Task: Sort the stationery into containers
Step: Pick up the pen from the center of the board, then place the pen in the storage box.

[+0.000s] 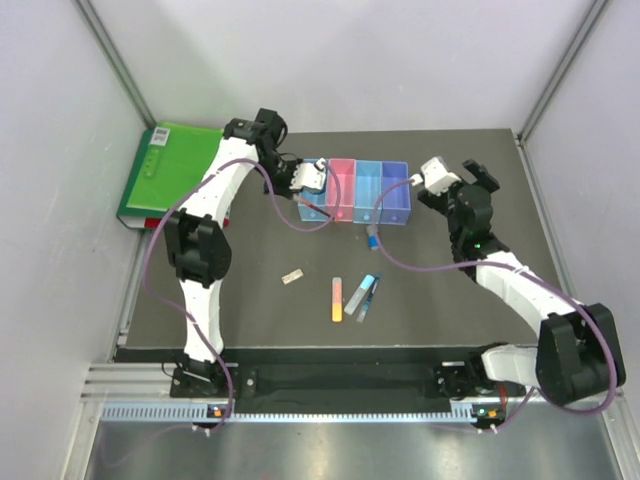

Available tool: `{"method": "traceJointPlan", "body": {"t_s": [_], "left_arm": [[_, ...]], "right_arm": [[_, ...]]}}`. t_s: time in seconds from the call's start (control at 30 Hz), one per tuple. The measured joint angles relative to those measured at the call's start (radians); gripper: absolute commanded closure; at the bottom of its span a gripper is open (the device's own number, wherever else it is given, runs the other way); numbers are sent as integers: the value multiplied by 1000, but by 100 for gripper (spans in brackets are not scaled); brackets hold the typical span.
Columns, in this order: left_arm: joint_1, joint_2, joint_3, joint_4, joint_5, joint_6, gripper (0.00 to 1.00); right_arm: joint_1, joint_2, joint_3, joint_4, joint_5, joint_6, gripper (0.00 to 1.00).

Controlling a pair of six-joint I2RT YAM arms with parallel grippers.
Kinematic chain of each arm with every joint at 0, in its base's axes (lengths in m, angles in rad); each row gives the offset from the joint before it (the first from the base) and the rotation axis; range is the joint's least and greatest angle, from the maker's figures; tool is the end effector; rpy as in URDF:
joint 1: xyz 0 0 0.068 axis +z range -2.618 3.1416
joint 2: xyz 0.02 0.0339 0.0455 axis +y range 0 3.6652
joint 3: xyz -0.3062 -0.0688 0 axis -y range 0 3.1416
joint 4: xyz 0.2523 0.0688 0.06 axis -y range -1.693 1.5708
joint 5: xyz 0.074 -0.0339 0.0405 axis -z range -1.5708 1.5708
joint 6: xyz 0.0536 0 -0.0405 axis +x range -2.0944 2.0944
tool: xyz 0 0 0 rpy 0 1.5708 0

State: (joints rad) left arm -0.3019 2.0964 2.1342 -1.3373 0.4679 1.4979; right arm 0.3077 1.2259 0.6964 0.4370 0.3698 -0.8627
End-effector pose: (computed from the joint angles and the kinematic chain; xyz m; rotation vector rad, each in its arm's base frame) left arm 0.4283 -0.1587 0.3305 2.1216 1.5743 -0.3172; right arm 0.2803 0.0688 0.3146 -0.6910 1.5627 -0.7236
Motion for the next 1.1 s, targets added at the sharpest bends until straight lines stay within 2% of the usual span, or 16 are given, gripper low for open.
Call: {"method": "traceJointPlan", "body": {"t_s": [0.2, 0.67, 1.1], "left_arm": [[-26, 71, 27, 91, 5, 51, 100], [-70, 71, 29, 385, 112, 79, 100], [-80, 51, -63, 657, 171, 85, 100]], "right_arm": [[-91, 71, 106, -185, -43, 109, 0], [-97, 170, 124, -494, -262, 107, 0], [-101, 241, 122, -589, -338, 73, 0]]}}
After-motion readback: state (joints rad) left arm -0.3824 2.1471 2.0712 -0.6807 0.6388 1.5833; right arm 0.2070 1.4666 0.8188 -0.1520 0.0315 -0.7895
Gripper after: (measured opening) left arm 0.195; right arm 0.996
